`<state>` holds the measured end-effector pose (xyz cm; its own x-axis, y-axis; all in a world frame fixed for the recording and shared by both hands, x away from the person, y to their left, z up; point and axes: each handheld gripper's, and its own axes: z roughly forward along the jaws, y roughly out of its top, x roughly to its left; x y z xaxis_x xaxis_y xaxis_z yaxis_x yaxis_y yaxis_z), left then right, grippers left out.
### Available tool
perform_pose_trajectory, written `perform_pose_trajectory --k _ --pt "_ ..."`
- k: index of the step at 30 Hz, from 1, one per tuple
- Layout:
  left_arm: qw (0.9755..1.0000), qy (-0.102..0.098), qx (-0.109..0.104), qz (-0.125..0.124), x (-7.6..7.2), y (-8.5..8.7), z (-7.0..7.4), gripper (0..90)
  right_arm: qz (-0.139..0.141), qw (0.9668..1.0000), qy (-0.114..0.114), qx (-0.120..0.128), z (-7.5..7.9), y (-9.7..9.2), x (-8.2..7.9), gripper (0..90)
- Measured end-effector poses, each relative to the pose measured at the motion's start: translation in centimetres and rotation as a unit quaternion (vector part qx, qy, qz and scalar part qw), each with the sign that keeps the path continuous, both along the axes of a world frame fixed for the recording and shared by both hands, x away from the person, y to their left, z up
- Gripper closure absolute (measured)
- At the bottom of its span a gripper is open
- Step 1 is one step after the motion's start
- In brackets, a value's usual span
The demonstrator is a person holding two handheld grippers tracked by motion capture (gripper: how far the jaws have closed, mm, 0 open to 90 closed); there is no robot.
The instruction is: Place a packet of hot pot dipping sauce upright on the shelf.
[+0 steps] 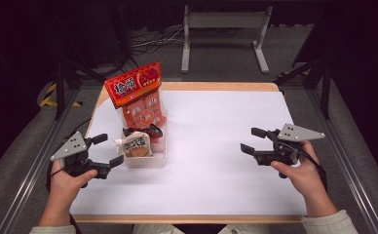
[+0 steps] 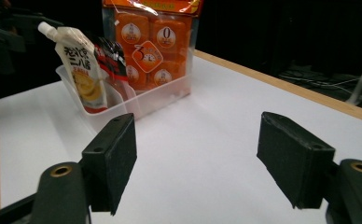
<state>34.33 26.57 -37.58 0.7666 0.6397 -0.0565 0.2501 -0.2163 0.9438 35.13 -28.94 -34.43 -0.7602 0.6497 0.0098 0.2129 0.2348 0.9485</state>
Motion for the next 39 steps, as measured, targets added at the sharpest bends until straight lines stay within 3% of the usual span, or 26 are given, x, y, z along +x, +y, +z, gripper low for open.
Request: perform_pose_trajectory --k 1,6,9,16,26,29,33,36,39 --pt "0.9999 -0.006 0.003 0.008 -0.7 0.4 -0.1 3.0 -0.002 1.0000 -0.001 0.002 0.0 -0.2 -0.2 29.2" --pt "0.9998 0.003 0.009 0.020 -2.2 1.1 -0.7 3.3 -0.015 0.9998 -0.012 0.004 -0.2 -1.3 -1.6 28.9" --pt "0.9992 0.009 0.023 0.031 -2.6 1.2 -1.0 3.3 -0.021 0.9997 -0.013 0.001 -0.5 -1.7 -2.0 28.6" --pt "0.9991 0.019 0.019 0.033 -3.4 1.2 -2.4 2.8 -0.048 0.9988 -0.006 -0.001 -2.1 -3.4 -3.2 28.0" --pt "0.9979 0.045 0.018 0.042 -3.5 1.0 -5.0 3.0 -0.092 0.9956 0.018 -0.008 -5.4 -5.5 -4.5 27.9" --pt "0.9976 0.050 0.015 0.044 -3.4 1.1 -5.5 3.2 -0.096 0.9952 0.021 -0.008 -5.7 -5.7 -4.6 27.9" --pt "0.9972 0.057 0.023 0.042 -3.2 0.8 -6.2 3.3 -0.104 0.9940 0.033 -0.013 -6.9 -6.0 -4.9 28.0" --pt "0.9963 0.068 0.033 0.040 -3.0 0.4 -6.7 3.6 -0.107 0.9931 0.047 -0.003 -7.7 -6.1 -5.0 28.3" --pt "0.9954 0.076 0.047 0.036 -2.8 0.0 -7.2 4.0 -0.108 0.9927 0.044 -0.030 -8.3 -5.8 -5.0 28.3"
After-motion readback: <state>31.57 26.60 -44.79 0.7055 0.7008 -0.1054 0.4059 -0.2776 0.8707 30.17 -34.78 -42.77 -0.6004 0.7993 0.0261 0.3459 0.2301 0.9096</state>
